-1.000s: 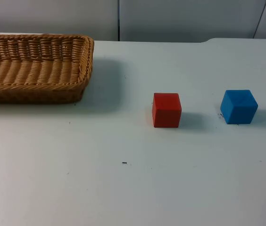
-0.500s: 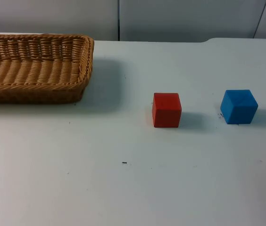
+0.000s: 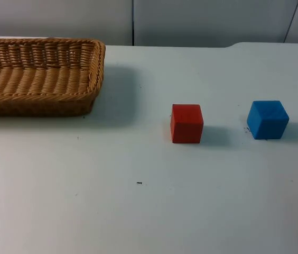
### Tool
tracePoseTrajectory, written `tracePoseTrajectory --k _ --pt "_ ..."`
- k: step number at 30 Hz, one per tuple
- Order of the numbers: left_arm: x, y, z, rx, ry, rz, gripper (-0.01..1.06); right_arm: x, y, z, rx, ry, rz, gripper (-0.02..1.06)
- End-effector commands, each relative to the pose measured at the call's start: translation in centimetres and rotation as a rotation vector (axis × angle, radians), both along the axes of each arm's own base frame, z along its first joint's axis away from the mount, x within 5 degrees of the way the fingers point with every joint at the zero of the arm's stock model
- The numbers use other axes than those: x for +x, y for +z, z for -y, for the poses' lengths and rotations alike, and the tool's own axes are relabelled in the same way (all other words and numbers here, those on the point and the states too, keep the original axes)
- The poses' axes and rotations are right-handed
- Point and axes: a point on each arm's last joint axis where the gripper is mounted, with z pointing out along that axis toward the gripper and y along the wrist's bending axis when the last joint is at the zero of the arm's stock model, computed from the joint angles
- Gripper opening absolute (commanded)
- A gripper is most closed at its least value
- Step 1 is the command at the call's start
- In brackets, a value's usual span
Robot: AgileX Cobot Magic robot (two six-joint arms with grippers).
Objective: Pick up the basket with the left hand and place the blue cube into the basket with the right hand.
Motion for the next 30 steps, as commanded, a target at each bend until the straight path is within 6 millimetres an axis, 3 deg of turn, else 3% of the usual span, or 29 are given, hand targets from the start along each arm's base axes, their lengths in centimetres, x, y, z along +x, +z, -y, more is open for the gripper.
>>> tracePoseTrajectory --k 1,4,10,17,23,30 --pt "1.4 -0.9 0.1 -0.045 0.03 -0.023 1.05 0.3 0.7 0.1 -0.004 -0.002 0.029 1.04" --pt "3.6 -3.2 0.0 -0.168 0.137 -0.092 1.05 0.9 2.0 0.1 -0.004 -0.002 0.061 1.04" --pt "6.3 -6.6 0.1 -0.302 0.237 -0.2 1.04 2.1 2.2 0.2 -0.004 -0.002 0.047 1.04" --pt "7.7 -11.2 1.2 -0.42 0.368 -0.331 1.04 5.1 -0.4 -0.3 0.038 0.034 -0.056 1.04" --pt "9.3 -12.7 1.4 -0.471 0.467 -0.349 1.04 6.6 -2.0 -0.7 0.067 0.079 -0.108 1.04" --pt "11.4 -14.3 1.8 -0.555 0.535 -0.372 1.04 6.9 -1.9 -1.0 0.074 0.113 -0.085 1.04"
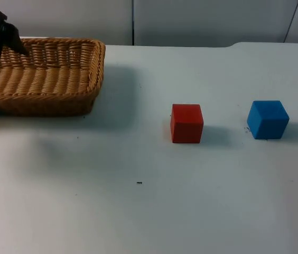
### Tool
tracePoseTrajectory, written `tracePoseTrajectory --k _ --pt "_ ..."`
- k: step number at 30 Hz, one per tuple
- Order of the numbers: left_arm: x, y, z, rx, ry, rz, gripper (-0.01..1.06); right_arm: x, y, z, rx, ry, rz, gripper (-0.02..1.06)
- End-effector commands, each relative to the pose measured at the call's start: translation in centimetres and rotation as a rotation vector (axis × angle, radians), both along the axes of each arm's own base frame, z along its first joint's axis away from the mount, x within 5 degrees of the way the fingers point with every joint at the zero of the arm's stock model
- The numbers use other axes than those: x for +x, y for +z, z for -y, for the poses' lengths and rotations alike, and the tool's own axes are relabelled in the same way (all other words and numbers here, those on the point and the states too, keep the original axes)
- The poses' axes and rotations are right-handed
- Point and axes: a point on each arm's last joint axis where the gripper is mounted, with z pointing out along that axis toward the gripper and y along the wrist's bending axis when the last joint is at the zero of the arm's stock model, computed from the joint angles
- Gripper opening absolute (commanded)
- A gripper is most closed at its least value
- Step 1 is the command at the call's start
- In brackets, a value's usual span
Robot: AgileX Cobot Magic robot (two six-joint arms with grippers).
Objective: Pick up the basket with the left hand and place the blue cube into the basket with the right hand.
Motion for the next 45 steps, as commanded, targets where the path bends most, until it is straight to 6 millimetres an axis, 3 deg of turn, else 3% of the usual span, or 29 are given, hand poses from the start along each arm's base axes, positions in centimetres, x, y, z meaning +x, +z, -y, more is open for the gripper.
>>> tracePoseTrajectory --k 1,7,14,15,16,17,21,22,26,28,30,38,42,45 --pt "0.7 -0.5 0.3 -0.024 0.029 -0.005 1.04 0.2 0.4 0.1 -0.005 0.004 0.026 1.04" --pt "1.7 -2.8 0.3 -0.064 0.08 -0.054 1.04 0.1 0.3 0.1 -0.003 0.005 0.02 1.04" --pt "1.7 -3.4 -0.1 -0.024 0.115 -0.071 0.99 0.2 0.4 0.0 0.004 0.004 0.027 1.03" --pt "1.7 -3.4 -0.2 -0.02 0.127 -0.073 0.95 0.2 0.4 -0.1 0.015 0.008 0.029 1.02" --pt "1.7 -3.4 -0.3 -0.027 0.147 -0.077 0.84 0.2 0.4 -0.1 0.018 0.016 0.031 1.0" --pt "1.7 -3.4 -0.3 -0.027 0.147 -0.077 0.84 0.2 0.4 -0.1 0.018 0.016 0.031 1.0" --pt "1.7 -3.9 -0.4 -0.034 0.178 -0.094 0.47 0.2 0.5 -0.4 0.042 0.035 0.041 0.98" --pt "1.7 -3.9 -0.4 -0.034 0.178 -0.094 0.47 0.2 0.5 -0.4 0.042 0.035 0.041 0.98" --pt "1.6 -4.2 -0.8 -0.004 0.204 -0.103 0.18 0.2 0.6 -0.4 0.055 0.03 0.048 0.98" --pt "1.7 -4.2 -0.8 -0.004 0.215 -0.103 0.13 0.2 0.6 -0.4 0.055 0.03 0.048 0.98" --pt "1.7 -4.2 -0.9 -0.013 0.231 -0.106 0.0 0.3 0.6 -0.4 0.057 0.029 0.05 0.98" --pt "1.8 -3.3 -1.1 -0.012 0.26 -0.087 0.0 0.3 0.7 -0.4 0.06 0.026 0.057 0.98" --pt "1.8 -1.5 -1.0 -0.04 0.272 -0.046 0.0 0.3 0.7 -0.4 0.06 0.026 0.058 0.98" --pt "1.4 1.4 -0.4 -0.06 0.253 0.023 0.0 0.3 0.6 -0.4 0.056 0.027 0.057 0.98"
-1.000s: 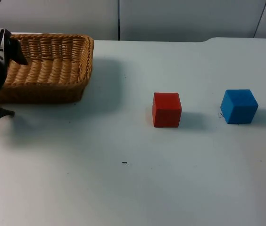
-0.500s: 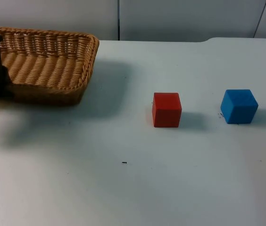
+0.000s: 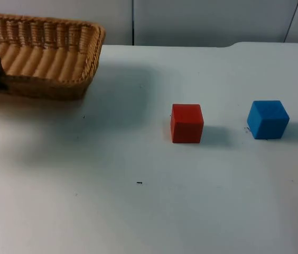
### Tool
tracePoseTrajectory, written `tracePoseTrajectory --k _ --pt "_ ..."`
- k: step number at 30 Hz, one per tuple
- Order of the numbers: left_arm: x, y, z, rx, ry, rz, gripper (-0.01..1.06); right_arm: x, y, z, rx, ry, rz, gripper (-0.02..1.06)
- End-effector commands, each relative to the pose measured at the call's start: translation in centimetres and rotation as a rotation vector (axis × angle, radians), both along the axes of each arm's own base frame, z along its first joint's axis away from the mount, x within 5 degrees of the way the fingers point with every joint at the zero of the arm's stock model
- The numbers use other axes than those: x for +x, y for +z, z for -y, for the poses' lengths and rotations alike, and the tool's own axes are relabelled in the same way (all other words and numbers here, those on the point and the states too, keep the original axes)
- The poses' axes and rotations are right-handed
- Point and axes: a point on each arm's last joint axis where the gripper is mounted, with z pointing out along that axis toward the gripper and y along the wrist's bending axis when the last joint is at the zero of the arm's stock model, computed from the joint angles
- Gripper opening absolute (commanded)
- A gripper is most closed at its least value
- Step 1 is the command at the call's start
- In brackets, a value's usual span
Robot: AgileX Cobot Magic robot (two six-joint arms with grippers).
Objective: Pick up the basket with the left hand and place the blue cube into the basket with the right hand.
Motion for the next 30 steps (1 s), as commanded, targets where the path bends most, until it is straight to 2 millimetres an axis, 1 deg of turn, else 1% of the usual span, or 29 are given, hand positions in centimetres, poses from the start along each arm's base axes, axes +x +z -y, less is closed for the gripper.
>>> tracePoseTrajectory --k 1,2,3,4,5,7,8,11,12,13,14,15,16,17,19,21,22,23,27,28,30 --pt "-0.4 2.7 0.8 -0.02 -0.019 0.066 0.0 0.1 0.3 0.2 -0.008 -0.004 0.02 0.98" --pt "-1.0 3.5 0.8 -0.021 -0.019 0.08 0.0 0.1 0.3 0.2 -0.008 -0.004 0.02 0.98" --pt "-1.0 3.5 0.8 -0.021 -0.019 0.08 0.0 0.1 0.3 0.2 -0.008 -0.004 0.02 0.98" --pt "-1.7 4.4 1.1 -0.022 -0.029 0.097 0.0 0.1 0.3 0.2 -0.008 -0.004 0.02 0.98" --pt "-2.9 5.5 1.1 -0.025 -0.029 0.117 0.0 0.1 0.3 0.2 -0.009 -0.003 0.02 0.98" --pt "-4.7 6.6 1.0 -0.05 -0.005 0.13 0.0 0.1 0.3 0.1 -0.011 0.001 0.017 0.98" --pt "-4.7 6.6 1.0 -0.05 -0.005 0.13 0.0 0.1 0.3 0.1 -0.011 0.001 0.017 0.98" --pt "-7.8 8.2 0.3 -0.039 0.046 0.159 0.0 0.0 0.2 0.1 -0.014 0.008 0.004 0.98" --pt "-7.8 8.2 0.3 -0.039 0.046 0.159 0.0 0.0 0.2 0.1 -0.014 0.008 0.004 0.98" --pt "-9.0 8.4 0.1 -0.024 0.047 0.162 0.0 0.0 0.2 0.1 -0.014 0.009 -0.001 0.98" --pt "-10.1 8.7 0.1 -0.017 0.031 0.171 0.0 0.0 0.2 0.1 -0.014 0.009 -0.001 0.98" --pt "-11.3 8.9 0.1 0.025 -0.023 0.186 0.0 0.0 0.2 0.1 -0.014 0.009 -0.001 0.98" --pt "-12.1 9.1 0.2 0.057 -0.072 0.197 0.0 0.0 0.2 0.1 -0.014 0.009 -0.001 0.98" --pt "-12.1 9.1 0.2 0.057 -0.072 0.197 0.0 0.0 0.2 0.1 -0.014 0.009 -0.001 0.98" --pt "-13.2 9.3 0.4 0.116 -0.173 0.216 0.0 0.0 0.2 0.1 -0.014 0.009 -0.001 0.98" --pt "-13.7 9.4 0.8 0.157 -0.266 0.226 0.0 0.0 0.2 0.1 -0.011 0.01 -0.003 0.98" --pt "-13.8 9.3 1.0 0.178 -0.332 0.226 0.0 0.0 0.1 0.1 -0.011 0.01 -0.004 0.98" --pt "-13.8 9.3 1.0 0.178 -0.332 0.226 0.0 0.0 0.1 0.1 -0.011 0.01 -0.004 0.98" --pt "-14.2 8.9 1.5 0.268 -0.504 0.211 0.0 -0.2 0.0 0.0 -0.009 0.017 -0.022 0.98" --pt "-14.2 8.9 1.5 0.268 -0.504 0.211 0.0 -0.2 0.0 0.0 -0.009 0.017 -0.022 0.98" --pt "-14.3 8.5 1.7 0.288 -0.57 0.19 0.0 -0.2 0.0 0.0 -0.009 0.017 -0.023 0.98"
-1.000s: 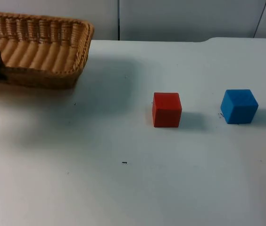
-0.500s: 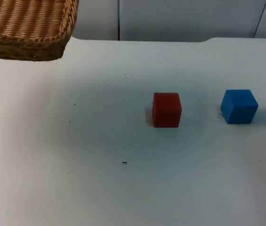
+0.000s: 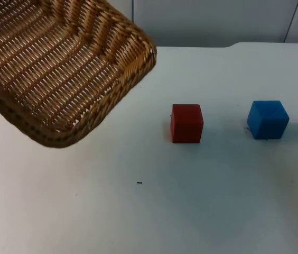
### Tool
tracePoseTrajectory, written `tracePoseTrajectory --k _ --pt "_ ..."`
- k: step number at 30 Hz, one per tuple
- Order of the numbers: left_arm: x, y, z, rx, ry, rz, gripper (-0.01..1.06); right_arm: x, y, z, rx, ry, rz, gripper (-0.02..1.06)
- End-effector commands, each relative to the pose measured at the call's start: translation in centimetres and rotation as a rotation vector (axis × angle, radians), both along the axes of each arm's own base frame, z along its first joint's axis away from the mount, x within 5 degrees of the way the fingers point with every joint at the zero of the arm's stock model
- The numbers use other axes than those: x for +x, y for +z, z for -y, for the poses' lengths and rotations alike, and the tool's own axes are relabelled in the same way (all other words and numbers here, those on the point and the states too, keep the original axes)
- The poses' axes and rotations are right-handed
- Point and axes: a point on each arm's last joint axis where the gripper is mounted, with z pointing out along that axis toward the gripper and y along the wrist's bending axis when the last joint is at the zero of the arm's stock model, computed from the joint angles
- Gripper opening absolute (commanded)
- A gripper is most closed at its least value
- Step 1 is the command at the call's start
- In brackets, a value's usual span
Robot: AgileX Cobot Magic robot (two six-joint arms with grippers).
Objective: Pick up the basket with the left hand and place the blue cube into the basket with the right hand.
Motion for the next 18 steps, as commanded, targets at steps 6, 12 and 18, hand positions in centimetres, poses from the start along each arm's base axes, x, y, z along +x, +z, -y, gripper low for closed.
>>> tracePoseTrajectory --k 6,12,18 --pt "0.7 -1.5 1.2 0.11 -0.308 -0.135 0.0 0.0 0.1 0.1 -0.004 0.006 -0.005 0.98" --pt "2.7 -1.5 1.7 0.197 -0.539 -0.259 0.0 -0.2 0.0 0.0 0.001 0.014 -0.024 0.98" --pt "3.9 -0.2 1.4 0.292 -0.643 -0.319 0.0 -0.3 0.1 -1.8 -0.052 0.132 -0.005 0.98"
